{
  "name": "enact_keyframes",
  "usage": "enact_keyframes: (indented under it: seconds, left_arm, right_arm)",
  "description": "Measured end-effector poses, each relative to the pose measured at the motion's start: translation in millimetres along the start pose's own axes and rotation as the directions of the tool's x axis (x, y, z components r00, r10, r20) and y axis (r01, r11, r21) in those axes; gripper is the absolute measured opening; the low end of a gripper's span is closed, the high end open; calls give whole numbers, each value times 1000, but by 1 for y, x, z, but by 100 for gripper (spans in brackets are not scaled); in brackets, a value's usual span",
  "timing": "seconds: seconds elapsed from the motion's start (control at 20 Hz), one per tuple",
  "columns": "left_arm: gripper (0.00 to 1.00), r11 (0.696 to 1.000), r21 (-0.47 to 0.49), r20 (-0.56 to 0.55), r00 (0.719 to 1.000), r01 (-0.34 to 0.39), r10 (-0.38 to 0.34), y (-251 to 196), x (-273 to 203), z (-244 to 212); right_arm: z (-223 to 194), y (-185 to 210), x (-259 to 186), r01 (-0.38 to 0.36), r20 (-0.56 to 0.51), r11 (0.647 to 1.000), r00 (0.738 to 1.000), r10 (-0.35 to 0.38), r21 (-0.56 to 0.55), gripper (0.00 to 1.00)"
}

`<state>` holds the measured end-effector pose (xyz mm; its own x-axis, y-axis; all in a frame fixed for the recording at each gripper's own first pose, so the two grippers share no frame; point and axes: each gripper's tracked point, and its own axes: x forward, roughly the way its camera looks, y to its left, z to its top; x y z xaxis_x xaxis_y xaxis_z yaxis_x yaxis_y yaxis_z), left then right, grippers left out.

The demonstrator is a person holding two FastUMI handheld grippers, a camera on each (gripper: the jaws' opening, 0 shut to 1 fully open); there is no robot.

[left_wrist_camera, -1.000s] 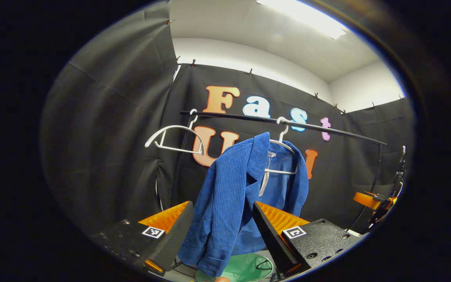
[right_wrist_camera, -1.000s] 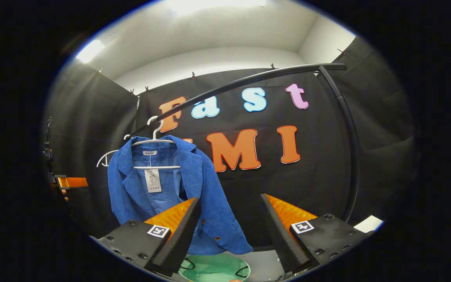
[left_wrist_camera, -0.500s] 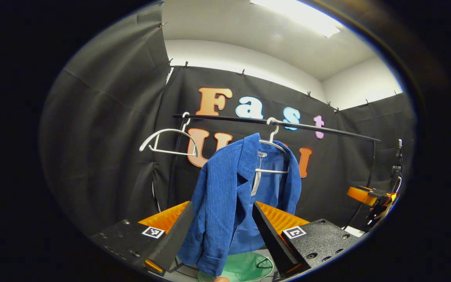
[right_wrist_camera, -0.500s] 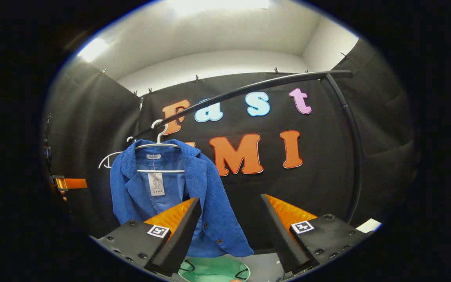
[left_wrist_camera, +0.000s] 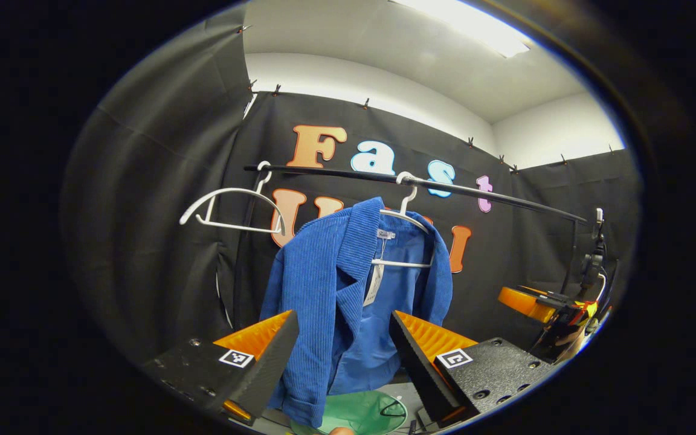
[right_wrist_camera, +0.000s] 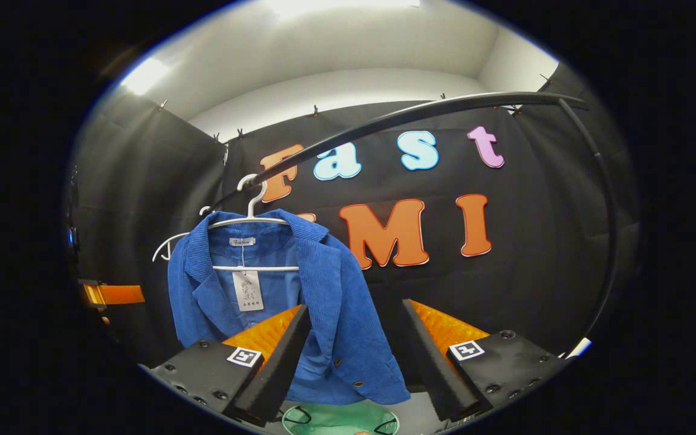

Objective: Grasp the clothes on the hanger with both hands and then place them into the laundry hamper below.

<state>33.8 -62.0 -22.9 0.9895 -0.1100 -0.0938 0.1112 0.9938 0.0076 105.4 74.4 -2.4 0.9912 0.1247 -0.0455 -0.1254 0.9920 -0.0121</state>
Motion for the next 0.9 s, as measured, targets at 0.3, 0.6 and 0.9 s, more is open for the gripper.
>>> enact_keyframes:
  seconds: [0.3,0.6,0.9]
  left_arm:
    - [95,998,67,-49,999,-21,24,-9,48,-14]
    - [95,994,86,-81,994,-62,69,3,98,-26]
    - [95,990,85,-77,989,-116,122,14,129,-31]
  right_arm:
    - [-23,23,65,-29,-67,999,997,26,-38,98]
    - [-29,29,107,-37,-78,998,996,33,-50,98]
    - [-48,30,137,-20,-109,1000,994,19,-5,87]
